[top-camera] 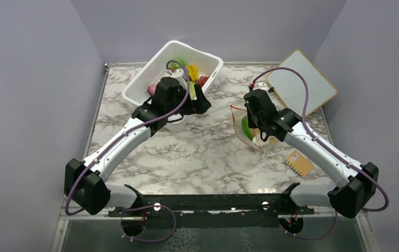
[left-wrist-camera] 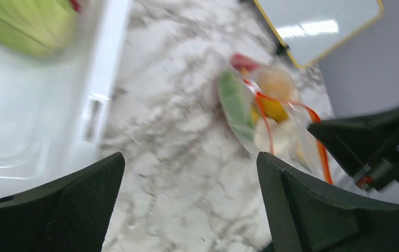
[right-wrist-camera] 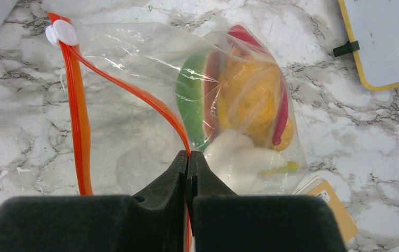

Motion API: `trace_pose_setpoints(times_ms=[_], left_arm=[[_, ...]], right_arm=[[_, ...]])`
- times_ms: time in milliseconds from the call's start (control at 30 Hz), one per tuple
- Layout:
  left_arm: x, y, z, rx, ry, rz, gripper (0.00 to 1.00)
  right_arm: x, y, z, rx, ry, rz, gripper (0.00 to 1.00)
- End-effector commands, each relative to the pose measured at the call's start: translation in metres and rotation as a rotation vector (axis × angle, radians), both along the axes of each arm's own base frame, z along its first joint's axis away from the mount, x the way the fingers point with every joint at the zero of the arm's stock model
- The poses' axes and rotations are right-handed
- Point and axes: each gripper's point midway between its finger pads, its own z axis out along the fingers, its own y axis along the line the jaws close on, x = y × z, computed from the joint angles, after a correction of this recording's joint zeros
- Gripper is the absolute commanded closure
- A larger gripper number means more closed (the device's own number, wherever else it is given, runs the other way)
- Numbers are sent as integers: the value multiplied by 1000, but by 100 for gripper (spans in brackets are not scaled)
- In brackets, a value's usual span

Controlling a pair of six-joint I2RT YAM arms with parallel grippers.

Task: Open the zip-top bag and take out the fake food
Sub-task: Open the zipper of the food storage bag at the center of the board, then move the bin to the center of the board.

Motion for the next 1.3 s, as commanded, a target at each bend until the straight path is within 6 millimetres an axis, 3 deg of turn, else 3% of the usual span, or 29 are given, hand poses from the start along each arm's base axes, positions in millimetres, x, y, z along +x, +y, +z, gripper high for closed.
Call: trace_pose_setpoints(times_ms=[0, 133, 267, 400, 500, 700, 900, 1033, 1133, 1267], left_arm=[[50, 47, -8, 199, -88, 60, 1], [79, 64, -34, 285, -19, 16, 1], [87, 70, -68, 304, 79, -29, 1], [70, 61, -102, 261, 189, -117, 1], [56, 66, -123, 269, 254, -109, 1], [26, 70, -137, 223, 332, -88, 1], [-13, 73, -141, 141, 389, -38, 1], [-38, 67, -128, 103, 370, -45, 1], [-38, 68, -96, 95, 260, -17, 1], [-22, 82, -38, 80, 65, 88, 1]], right_arm=[[3, 11, 3, 62, -24, 1, 99], [3, 15, 3, 78, -20, 15, 99], [3, 18, 4, 83, -12, 26, 99], [1, 19, 2, 94, -9, 33, 99], [0, 19, -2, 89, 2, 36, 99], [-2, 20, -5, 82, 17, 52, 99], [-2, 26, -8, 99, 21, 75, 99], [-4, 31, -11, 115, 38, 95, 99], [-4, 35, -13, 128, 40, 110, 99], [-3, 35, -12, 128, 45, 104, 99]])
